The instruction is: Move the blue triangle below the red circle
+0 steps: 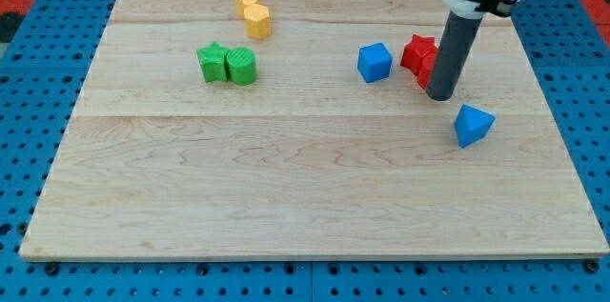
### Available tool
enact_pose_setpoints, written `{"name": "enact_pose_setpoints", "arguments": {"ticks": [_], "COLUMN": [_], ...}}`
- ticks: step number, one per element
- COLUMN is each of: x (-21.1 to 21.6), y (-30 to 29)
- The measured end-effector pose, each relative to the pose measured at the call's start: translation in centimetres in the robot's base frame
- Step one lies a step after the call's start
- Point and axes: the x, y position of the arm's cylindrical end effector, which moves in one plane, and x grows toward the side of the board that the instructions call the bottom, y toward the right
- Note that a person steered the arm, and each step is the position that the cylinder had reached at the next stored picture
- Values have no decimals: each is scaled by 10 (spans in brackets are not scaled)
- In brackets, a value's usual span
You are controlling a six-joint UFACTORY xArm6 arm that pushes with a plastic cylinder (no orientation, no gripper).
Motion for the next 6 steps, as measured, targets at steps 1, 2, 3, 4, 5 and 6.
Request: {"name": "enact_pose_setpoints", "arguments": {"ticks": [1,2,3,4,5,6], "x": [2,10,13,42,49,49], "y": [15,53,54,45,42,41]}}
